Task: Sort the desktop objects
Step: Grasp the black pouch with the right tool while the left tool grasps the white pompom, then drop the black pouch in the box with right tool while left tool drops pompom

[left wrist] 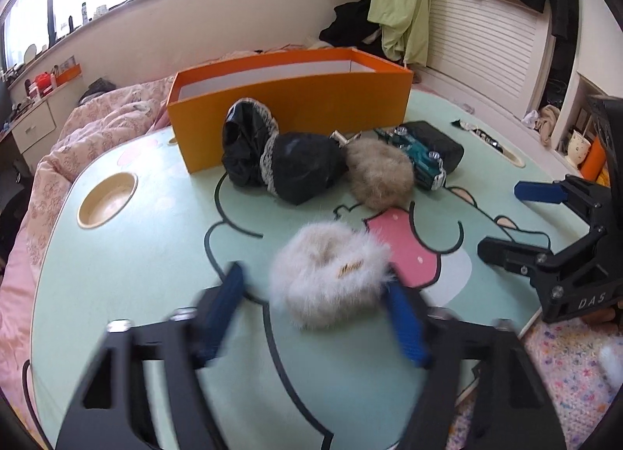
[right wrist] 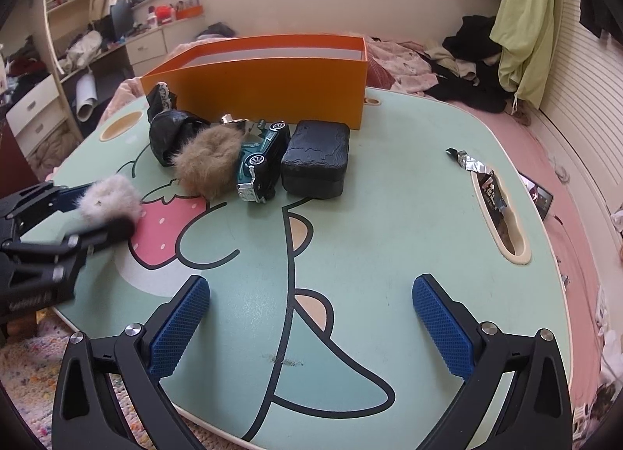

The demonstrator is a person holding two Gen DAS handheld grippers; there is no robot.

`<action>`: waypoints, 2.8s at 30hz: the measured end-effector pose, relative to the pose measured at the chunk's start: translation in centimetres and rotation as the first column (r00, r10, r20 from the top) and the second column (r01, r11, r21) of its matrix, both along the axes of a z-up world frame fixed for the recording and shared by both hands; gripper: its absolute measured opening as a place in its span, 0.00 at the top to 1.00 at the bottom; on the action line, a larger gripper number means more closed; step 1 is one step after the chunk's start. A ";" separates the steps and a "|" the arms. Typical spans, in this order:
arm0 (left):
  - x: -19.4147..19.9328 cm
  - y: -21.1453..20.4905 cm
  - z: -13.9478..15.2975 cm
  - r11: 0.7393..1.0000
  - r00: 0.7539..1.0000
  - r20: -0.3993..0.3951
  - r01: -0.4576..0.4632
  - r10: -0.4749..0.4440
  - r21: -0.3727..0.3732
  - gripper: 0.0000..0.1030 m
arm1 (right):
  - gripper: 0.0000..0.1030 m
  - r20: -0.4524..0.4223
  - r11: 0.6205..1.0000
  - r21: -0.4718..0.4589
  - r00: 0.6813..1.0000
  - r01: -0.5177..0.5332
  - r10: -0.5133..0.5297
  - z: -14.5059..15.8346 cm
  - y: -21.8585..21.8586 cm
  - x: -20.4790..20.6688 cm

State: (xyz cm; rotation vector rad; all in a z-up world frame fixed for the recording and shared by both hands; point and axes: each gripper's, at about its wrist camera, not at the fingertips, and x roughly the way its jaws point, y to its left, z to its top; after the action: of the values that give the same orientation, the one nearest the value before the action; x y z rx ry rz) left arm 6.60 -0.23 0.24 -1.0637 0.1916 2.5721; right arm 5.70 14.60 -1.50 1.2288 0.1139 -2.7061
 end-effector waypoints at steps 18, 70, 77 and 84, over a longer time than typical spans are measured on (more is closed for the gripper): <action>0.3 -0.4 -0.1 1.000 1.000 -0.028 -0.014 0.014 0.018 0.61 | 0.46 -0.079 0.998 0.021 0.995 0.058 -0.056 4.6 -0.7 -7.6; -19.5 -1.8 9.7 0.972 0.995 0.060 -0.086 0.075 0.218 0.35 | 0.43 -0.120 0.991 -0.133 0.993 -0.009 -0.007 11.5 -3.2 -19.4; -16.2 -3.3 9.0 0.962 0.990 0.002 -0.134 0.138 0.239 0.28 | 0.31 -0.184 0.985 -0.173 0.981 0.025 -0.058 12.1 -1.1 -15.9; -9.8 -5.3 8.1 0.962 0.985 0.005 -0.170 0.173 0.214 0.22 | 0.15 -0.157 0.979 -0.197 0.984 0.051 -0.083 10.8 0.7 -8.6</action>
State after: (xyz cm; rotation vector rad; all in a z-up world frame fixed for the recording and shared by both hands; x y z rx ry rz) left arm -3.15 -5.49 8.36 -1.0217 -0.1787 2.6777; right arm -2.89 15.32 9.27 0.9715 -0.1687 -2.7947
